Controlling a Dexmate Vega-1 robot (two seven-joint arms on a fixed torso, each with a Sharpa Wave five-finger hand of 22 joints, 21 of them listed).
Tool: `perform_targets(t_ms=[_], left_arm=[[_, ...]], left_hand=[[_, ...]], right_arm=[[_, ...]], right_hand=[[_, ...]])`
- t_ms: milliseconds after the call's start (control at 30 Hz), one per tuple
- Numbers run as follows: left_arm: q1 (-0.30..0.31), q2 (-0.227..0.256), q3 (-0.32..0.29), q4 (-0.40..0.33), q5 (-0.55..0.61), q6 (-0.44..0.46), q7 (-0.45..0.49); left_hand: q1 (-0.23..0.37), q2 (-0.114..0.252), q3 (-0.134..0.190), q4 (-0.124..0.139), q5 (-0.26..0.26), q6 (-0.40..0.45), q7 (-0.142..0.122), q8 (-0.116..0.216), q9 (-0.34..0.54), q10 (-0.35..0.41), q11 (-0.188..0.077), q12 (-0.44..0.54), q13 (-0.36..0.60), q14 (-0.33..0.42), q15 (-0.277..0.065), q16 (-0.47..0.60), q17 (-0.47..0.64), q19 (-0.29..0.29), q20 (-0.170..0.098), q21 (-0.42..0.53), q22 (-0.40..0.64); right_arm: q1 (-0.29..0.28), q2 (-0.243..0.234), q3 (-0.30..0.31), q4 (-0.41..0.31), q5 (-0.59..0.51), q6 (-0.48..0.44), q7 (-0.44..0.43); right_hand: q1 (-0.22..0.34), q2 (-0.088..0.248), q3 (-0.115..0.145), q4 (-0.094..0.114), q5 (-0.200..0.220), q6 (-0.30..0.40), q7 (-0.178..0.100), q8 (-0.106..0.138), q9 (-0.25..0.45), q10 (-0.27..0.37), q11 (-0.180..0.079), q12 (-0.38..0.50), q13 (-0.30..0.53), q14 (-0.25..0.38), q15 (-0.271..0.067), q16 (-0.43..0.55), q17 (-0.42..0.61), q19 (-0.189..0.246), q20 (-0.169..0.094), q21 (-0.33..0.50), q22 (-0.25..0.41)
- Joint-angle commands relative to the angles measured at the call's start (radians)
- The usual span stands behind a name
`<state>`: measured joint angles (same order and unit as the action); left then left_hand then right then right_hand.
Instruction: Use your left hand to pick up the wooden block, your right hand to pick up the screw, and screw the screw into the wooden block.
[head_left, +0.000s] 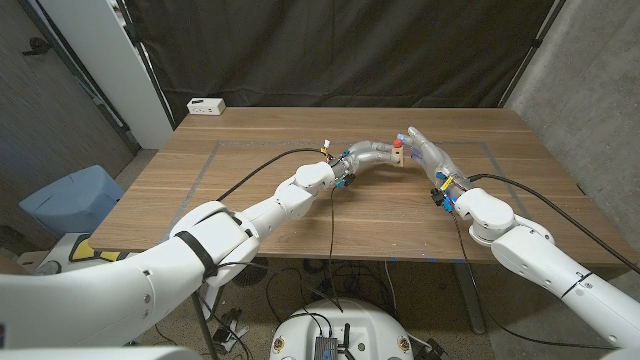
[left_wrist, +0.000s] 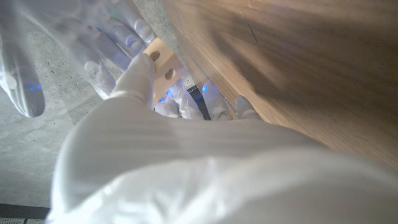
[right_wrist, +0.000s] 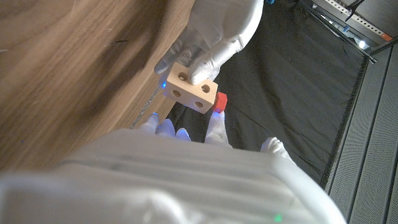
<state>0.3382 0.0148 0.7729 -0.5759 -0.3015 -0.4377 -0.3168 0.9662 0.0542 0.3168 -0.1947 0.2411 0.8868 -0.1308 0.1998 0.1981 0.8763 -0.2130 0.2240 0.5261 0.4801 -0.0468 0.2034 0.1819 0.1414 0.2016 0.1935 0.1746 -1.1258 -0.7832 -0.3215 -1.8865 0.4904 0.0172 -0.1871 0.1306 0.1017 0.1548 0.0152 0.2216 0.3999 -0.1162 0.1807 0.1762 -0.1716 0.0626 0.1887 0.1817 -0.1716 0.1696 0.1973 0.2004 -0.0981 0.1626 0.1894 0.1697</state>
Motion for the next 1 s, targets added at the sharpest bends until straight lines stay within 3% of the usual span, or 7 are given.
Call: perform_targets(t_ms=[33,600,1000], left_arm=[[-0.009,-0.008,0.000,0.020,-0.001,-0.014,-0.010],[-0.017,-0.020,0.001,0.042,-0.002,-0.022,-0.015],[-0.038,-0.047,0.000,0.102,-0.005,-0.039,-0.026]], left_hand=[[-0.026,0.028,0.049,0.043,0.006,0.009,0.001,0.005,0.005,0.008,0.004,0.002,0.001,0.001,-0.026,-0.001,0.002,0.005,0.005,0.002,0.003],[-0.026,0.027,0.050,0.041,0.006,0.010,0.002,0.006,0.005,0.008,0.002,0.002,0.002,0.001,-0.027,-0.002,0.002,0.005,0.006,0.002,0.003],[-0.028,0.028,0.050,0.042,0.006,0.009,0.002,0.005,0.005,0.006,0.004,0.001,0.001,0.001,-0.026,-0.001,0.002,0.005,0.005,0.002,0.003]], right_arm=[[-0.014,-0.007,0.002,-0.015,0.000,-0.004,-0.006],[-0.038,-0.019,0.017,-0.041,0.001,-0.010,-0.019],[-0.058,-0.027,0.027,-0.055,-0.001,-0.009,-0.027]], right_hand=[[-0.009,0.001,0.006,0.000,0.005,0.007,0.002,0.006,0.002,-0.079,0.003,0.004,0.000,-0.168,-0.007,0.007,0.001,0.002,0.002,0.004,0.004],[-0.009,0.001,0.007,0.000,0.006,0.012,0.002,0.008,0.002,-0.080,0.003,0.003,0.000,-0.168,-0.007,0.007,0.001,0.002,0.002,0.004,0.004],[-0.010,0.000,0.008,0.000,0.006,0.013,0.001,0.008,0.002,-0.078,0.002,0.004,0.000,-0.168,-0.007,0.007,0.001,0.002,0.003,0.004,0.004]])
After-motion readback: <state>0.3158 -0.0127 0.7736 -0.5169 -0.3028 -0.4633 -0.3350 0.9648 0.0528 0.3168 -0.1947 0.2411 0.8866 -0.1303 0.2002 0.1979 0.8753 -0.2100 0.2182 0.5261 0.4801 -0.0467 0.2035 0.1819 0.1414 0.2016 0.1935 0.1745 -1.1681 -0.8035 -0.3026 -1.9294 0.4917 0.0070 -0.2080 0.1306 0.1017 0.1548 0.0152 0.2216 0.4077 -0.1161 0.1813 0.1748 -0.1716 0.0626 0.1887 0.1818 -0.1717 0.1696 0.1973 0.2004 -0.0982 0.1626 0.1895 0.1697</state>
